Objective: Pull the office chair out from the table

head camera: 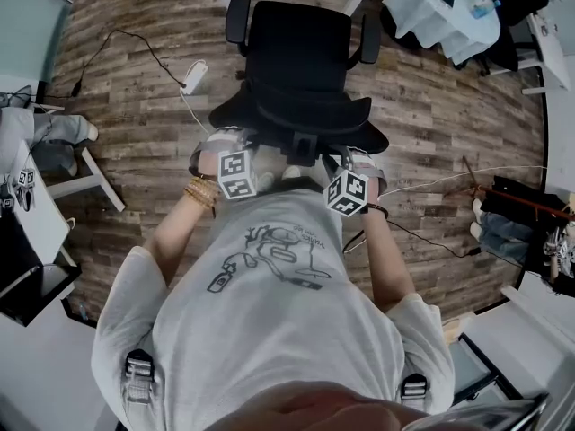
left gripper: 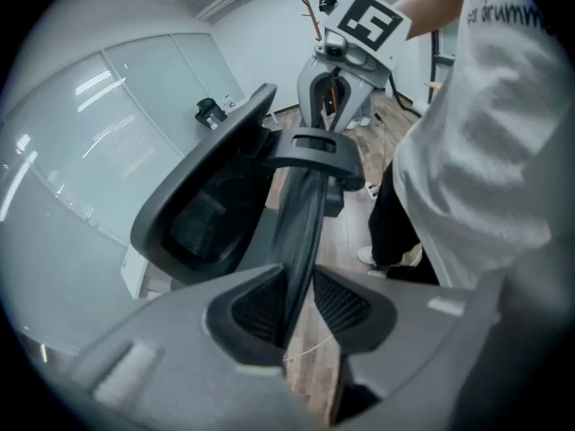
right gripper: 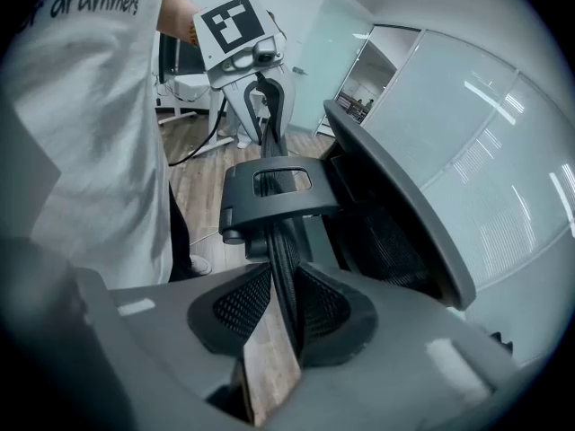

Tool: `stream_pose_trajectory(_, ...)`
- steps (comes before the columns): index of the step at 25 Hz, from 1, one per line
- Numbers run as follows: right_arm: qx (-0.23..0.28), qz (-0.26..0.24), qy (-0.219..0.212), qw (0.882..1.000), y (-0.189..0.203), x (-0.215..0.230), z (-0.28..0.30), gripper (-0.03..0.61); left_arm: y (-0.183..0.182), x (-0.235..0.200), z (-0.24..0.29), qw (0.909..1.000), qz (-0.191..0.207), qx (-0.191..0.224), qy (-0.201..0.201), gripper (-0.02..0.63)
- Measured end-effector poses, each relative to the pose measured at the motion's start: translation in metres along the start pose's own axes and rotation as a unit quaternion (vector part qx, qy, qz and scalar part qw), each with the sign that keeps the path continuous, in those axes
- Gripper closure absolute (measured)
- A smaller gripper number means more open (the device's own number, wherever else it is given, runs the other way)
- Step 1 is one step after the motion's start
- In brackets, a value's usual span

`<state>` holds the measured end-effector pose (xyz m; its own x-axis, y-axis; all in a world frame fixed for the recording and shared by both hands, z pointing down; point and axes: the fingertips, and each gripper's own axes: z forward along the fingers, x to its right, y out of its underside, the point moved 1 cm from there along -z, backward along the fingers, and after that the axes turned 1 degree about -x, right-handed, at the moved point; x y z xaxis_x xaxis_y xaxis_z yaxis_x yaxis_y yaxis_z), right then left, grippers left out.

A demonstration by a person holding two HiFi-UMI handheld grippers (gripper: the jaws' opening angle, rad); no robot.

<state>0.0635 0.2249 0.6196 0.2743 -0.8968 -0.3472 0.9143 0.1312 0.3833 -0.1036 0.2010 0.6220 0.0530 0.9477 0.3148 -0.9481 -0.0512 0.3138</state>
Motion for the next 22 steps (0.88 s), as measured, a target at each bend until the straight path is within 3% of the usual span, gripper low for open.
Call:
stream_pose_trajectory(11,-0.005,-0.003,-0.027,1.000,-0.005,-0.001,-0.003,0.474,0.000,0.000,-0.006,0.9999,-0.003,0.002,0.014,0.499)
stream_pose_trajectory(16,0.063,0.071,-0.033,0.995,-0.031,0.016,-0.037,0.497,-0.024,-0.014,-0.040,0.9948,-0.071,0.074,0.002,0.550)
stream_pose_trajectory(19,0.120,0.119,-0.018,0.985,-0.056,0.033,-0.068,0.509,-0.045,-0.035,-0.073,0.9779,-0.145,0.149,-0.022,0.609)
stream_pose_trajectory(22,0.187,0.172,0.002,0.967,-0.086,0.053,-0.099,0.511,-0.068,-0.056,-0.111,0.9425,-0.229,0.240,-0.037,0.609)
